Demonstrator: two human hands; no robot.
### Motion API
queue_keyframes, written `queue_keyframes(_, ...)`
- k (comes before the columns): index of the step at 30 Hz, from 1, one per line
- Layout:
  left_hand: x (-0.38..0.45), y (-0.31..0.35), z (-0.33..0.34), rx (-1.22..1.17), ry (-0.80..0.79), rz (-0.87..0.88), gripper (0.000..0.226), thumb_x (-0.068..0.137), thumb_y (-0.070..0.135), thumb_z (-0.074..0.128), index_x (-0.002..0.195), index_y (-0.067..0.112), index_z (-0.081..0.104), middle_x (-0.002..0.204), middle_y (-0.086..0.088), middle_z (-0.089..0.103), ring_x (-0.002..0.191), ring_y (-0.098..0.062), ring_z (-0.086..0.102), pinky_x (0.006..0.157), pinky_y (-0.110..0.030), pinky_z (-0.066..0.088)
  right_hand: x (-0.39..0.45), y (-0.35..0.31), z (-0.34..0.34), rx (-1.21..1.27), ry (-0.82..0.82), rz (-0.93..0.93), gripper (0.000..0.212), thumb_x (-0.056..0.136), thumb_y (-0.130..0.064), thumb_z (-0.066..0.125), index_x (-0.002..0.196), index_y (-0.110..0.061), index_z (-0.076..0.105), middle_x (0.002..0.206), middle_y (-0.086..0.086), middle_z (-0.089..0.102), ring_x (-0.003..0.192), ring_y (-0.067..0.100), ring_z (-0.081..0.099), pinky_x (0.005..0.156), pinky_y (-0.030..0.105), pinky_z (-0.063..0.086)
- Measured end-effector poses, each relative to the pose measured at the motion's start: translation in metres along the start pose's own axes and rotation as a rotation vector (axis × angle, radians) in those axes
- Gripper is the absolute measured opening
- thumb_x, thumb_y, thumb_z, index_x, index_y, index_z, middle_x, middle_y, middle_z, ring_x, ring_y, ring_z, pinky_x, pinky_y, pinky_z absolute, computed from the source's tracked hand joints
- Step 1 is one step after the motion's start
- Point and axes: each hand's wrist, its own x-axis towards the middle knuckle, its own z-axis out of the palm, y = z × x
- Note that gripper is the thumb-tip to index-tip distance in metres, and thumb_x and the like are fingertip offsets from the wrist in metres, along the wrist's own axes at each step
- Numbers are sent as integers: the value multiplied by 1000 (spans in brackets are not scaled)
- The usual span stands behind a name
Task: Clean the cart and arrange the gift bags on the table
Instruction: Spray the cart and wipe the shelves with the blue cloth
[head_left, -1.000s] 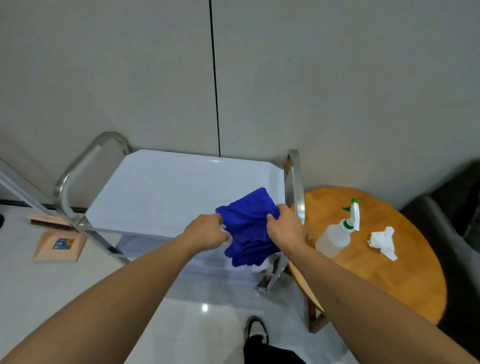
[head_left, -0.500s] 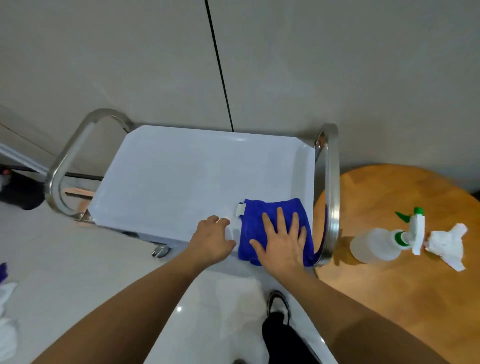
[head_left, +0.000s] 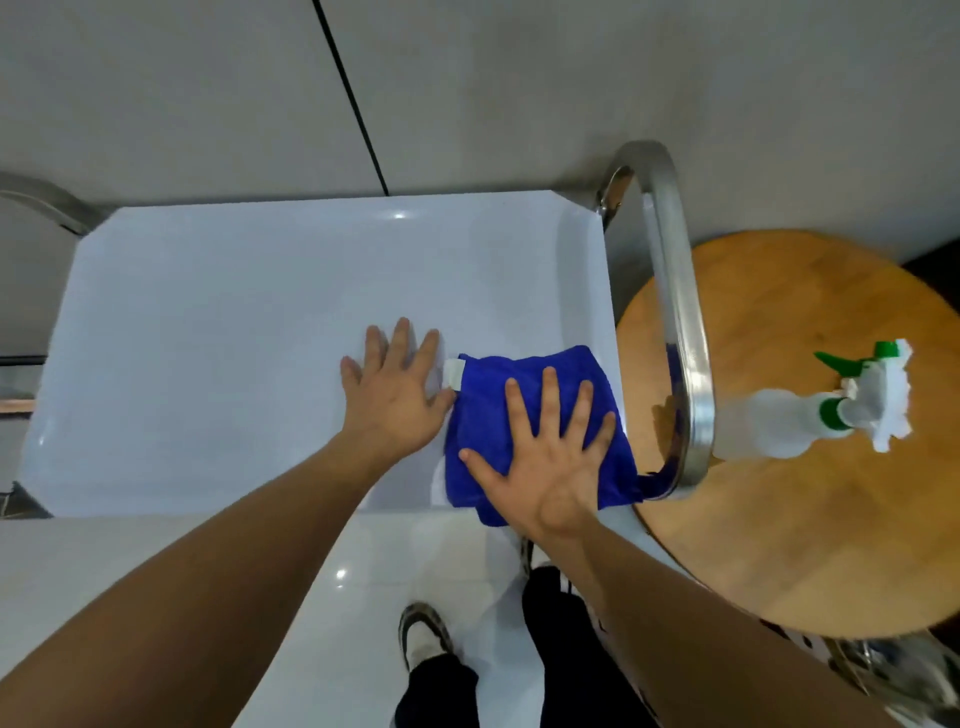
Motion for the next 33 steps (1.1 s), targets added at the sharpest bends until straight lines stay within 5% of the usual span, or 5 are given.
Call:
queue_keyframes(3, 21, -12, -8, -39, -155, -107, 113, 77, 86, 52, 156, 44, -17, 165, -4, -29, 150, -42, -24, 114, -74, 5, 8, -8, -2, -13, 4, 35, 97, 84, -89, 11, 159, -31, -12, 167, 10, -19, 149, 47, -19, 115, 71, -5)
queue_keyframes(11, 40, -13, -22, 33, -367, -52, 151, 63, 73, 80, 149, 34, -37, 154, -18, -45, 142, -55, -30, 104, -85, 10, 49, -21, -7, 0, 32, 122, 99, 82, -89, 13, 160, -31, -7, 167, 9, -16, 149, 47, -17, 116, 71, 0)
queue_keyframes(33, 48, -11, -30, 138, -448, -44, 146, 68, 74, 75, 149, 28, -37, 156, -24, -39, 142, -60, -25, 106, -82, 18, 235, -32, -60, 20, 206, 134, 93, 87, -85, 17, 160, -27, 9, 168, 13, 3, 151, 47, -1, 118, 69, 5)
